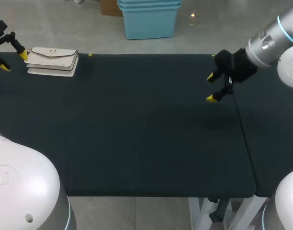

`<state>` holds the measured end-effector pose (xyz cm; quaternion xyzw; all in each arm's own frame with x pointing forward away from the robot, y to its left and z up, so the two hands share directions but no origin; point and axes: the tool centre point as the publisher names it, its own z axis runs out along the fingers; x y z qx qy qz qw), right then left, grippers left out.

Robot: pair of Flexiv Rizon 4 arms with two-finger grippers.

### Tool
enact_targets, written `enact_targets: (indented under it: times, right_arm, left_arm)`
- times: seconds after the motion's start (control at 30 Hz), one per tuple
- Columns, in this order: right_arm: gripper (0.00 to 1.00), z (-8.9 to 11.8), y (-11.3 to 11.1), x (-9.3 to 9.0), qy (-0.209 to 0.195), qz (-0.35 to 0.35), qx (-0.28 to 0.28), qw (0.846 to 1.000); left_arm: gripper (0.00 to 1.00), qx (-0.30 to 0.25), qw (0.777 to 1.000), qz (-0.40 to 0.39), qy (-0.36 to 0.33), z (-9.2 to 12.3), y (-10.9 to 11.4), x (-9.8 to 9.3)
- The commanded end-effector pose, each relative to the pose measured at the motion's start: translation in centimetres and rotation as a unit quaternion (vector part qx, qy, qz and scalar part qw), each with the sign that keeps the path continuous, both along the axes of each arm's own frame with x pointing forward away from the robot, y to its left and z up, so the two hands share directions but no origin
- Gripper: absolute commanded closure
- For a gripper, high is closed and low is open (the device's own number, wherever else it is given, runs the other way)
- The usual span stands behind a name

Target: Pick up the bag, open it, inspect its contents, close it, and place it on the opposite side

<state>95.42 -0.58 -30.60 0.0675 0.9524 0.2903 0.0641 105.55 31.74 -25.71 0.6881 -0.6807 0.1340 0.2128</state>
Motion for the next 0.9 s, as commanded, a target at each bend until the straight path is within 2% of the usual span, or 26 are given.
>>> enact_targets:
  times: [0.03,0.43,0.7,0.9]
  right_arm:
    - [0.00,-0.7,0.1,0.0,-0.008,0.002,0.007,1.000]
    - [0.00,-1.1,0.4,-0.1,-0.021,0.010,-0.003,1.000]
    - [0.00,-1.1,0.4,-0.1,-0.021,0.010,-0.003,1.000]
    - [0.00,-1.1,0.4,-0.1,-0.021,0.010,-0.003,1.000]
  left_arm:
    - [0.00,-0.074,0.997,0.003,0.011,-0.6,1.1,1.4]
    - [0.00,-0.110,0.994,0.022,0.002,-2.1,3.3,4.0]
    - [0.00,-0.125,0.992,-0.007,-0.028,-3.6,5.1,7.5]
    - [0.00,-0.152,0.987,-0.026,-0.034,-5.4,5.4,10.3]
